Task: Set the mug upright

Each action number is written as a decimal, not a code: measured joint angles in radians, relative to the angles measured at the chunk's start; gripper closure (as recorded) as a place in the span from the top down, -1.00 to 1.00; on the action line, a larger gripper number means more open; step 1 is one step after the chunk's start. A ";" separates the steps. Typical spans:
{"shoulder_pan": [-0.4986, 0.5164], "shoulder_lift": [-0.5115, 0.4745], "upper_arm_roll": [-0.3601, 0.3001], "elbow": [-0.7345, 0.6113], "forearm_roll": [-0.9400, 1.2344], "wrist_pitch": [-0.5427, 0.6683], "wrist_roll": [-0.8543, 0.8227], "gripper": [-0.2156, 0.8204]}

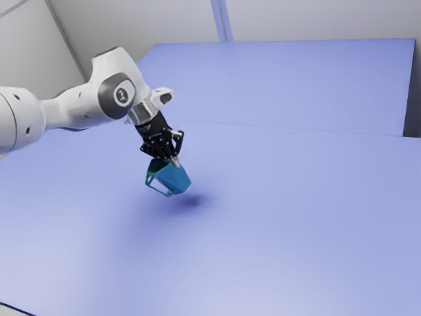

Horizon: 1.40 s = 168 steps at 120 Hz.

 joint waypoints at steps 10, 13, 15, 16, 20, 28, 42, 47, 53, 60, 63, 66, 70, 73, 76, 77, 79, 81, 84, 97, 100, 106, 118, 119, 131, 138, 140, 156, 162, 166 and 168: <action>0.000 -0.048 0.001 -0.051 0.051 0.000 -0.005 -0.93; 0.000 -0.058 0.001 -0.063 0.067 0.000 -0.006 -0.93; 0.000 -0.065 0.001 -0.072 0.078 0.000 -0.007 -0.93; 0.000 -0.068 0.001 -0.076 0.083 0.000 -0.007 -0.93; 0.000 -0.084 0.001 -0.093 0.105 0.002 -0.009 -0.93; 0.001 -0.104 0.000 -0.112 0.149 0.005 -0.011 -0.93; 0.001 -0.114 0.000 -0.126 0.213 0.009 -0.012 -0.93; 0.002 -0.117 0.000 -0.137 0.229 0.010 -0.012 -0.93; 0.002 -0.118 0.000 -0.146 0.249 0.012 -0.012 -0.93; 0.001 -0.119 0.001 -0.159 0.271 0.019 -0.011 -0.93; 0.002 -0.118 0.001 -0.164 0.279 0.024 -0.010 -0.93; 0.002 -0.116 0.001 -0.168 0.286 0.028 -0.010 -0.93; 0.002 -0.114 0.001 -0.173 0.293 0.034 -0.010 -0.93; 0.002 -0.110 0.001 -0.175 0.297 0.039 -0.009 -0.93; 0.002 -0.107 0.002 -0.177 0.300 0.043 -0.009 -0.93; 0.002 -0.106 0.002 -0.177 0.301 0.045 -0.009 -0.93; 0.002 -0.103 0.003 -0.178 0.303 0.048 -0.008 -0.93; 0.002 -0.099 0.003 -0.179 0.304 0.051 -0.008 -0.93; 0.002 -0.094 0.003 -0.181 0.306 0.056 -0.008 -0.93; 0.001 -0.068 0.006 -0.190 0.311 0.083 -0.006 -0.93; 0.002 -0.061 0.006 -0.191 0.312 0.090 -0.005 -0.93; 0.003 -0.050 0.006 -0.193 0.313 0.103 -0.005 -0.93; 0.004 -0.034 0.006 -0.194 0.314 0.124 -0.004 -0.93; 0.004 -0.033 0.006 -0.194 0.314 0.126 -0.003 -0.93; 0.007 -0.022 0.006 -0.194 0.314 0.138 -0.003 -0.93; 0.009 -0.020 0.006 -0.194 0.313 0.141 -0.002 -0.72; 0.010 -0.020 0.006 -0.194 0.313 0.142 -0.002 -0.65; 0.009 -0.028 0.006 -0.192 0.310 0.139 -0.002 -0.10; 0.008 -0.037 0.006 -0.191 0.310 0.138 -0.002 0.04; 0.008 -0.044 0.006 -0.191 0.310 0.137 -0.003 0.12; 0.007 -0.048 0.006 -0.191 0.310 0.137 -0.003 0.15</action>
